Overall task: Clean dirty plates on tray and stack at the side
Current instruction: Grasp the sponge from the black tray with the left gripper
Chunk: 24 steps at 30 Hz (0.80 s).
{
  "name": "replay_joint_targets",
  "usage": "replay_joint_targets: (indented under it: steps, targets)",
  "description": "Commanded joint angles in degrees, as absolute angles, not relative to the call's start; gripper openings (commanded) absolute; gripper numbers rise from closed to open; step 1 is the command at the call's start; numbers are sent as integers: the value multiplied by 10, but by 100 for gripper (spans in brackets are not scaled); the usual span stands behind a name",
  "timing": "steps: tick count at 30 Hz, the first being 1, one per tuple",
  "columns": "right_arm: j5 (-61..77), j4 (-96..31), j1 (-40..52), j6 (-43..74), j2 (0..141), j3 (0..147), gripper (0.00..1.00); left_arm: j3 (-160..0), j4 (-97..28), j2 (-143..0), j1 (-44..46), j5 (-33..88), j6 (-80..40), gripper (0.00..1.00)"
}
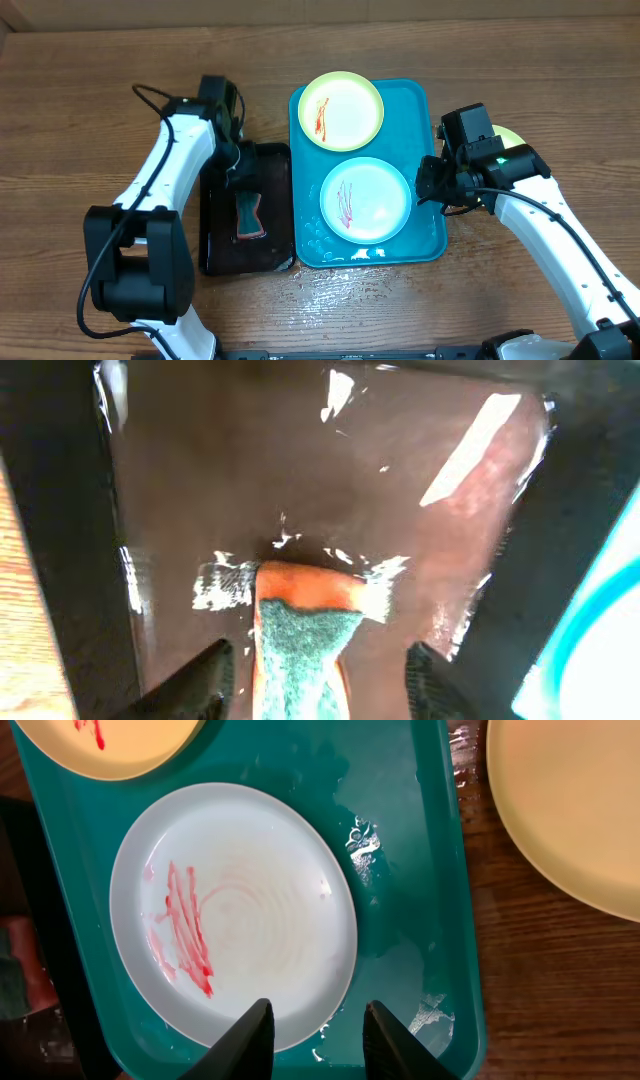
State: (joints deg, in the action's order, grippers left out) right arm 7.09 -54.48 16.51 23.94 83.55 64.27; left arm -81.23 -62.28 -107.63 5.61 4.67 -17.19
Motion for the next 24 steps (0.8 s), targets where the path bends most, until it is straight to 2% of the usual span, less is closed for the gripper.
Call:
replay_joint_targets:
  steps: [1,5,6,10,13,21,24]
  targets:
    - [71,-543,165,236,835,649,31,-803,-632,-1080,62,55,-167,60]
    - [71,-543,165,236,835,649,31,-754,-598,-1081,69,55,-167,59]
    - [71,-543,165,235,835,649,31,-740,-584,-1081,70,53,-167,56]
    - [71,-544,165,235,835,649,32,-675,-528,-1081,77,54,-182,19]
    - [71,-543,165,235,835,649,32,-668,-518,-1081,76,54,-182,4]
    - [54,-542,164,236,835,649,35,-713,-558,-1081,76,54,-175,4]
    - [54,-545,164,236,835,649,35,-737,-596,-1081,76,54,-169,46]
